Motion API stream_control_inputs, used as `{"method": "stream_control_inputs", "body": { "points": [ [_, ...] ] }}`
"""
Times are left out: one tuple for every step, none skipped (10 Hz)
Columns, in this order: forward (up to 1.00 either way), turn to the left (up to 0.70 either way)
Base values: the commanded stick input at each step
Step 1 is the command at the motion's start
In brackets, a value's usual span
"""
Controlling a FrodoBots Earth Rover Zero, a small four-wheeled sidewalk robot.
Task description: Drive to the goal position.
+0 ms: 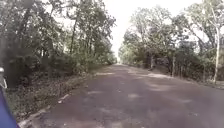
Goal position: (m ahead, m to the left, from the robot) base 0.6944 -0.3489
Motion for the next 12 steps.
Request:
{"method": "stream_control_inputs", "body": {
  "points": [
    [0.06, -0.03],
    [0.06, -0.03],
    [0.05, -0.03],
    [0.06, -0.03],
    [0.06, -0.03],
    [0.05, -0.03],
    [0.05, -0.03],
    [0.06, -0.03],
    [0.06, -0.03],
    [0.06, -0.03],
    [0.06, -0.03],
    [0.05, -0.03]
  ]
}}
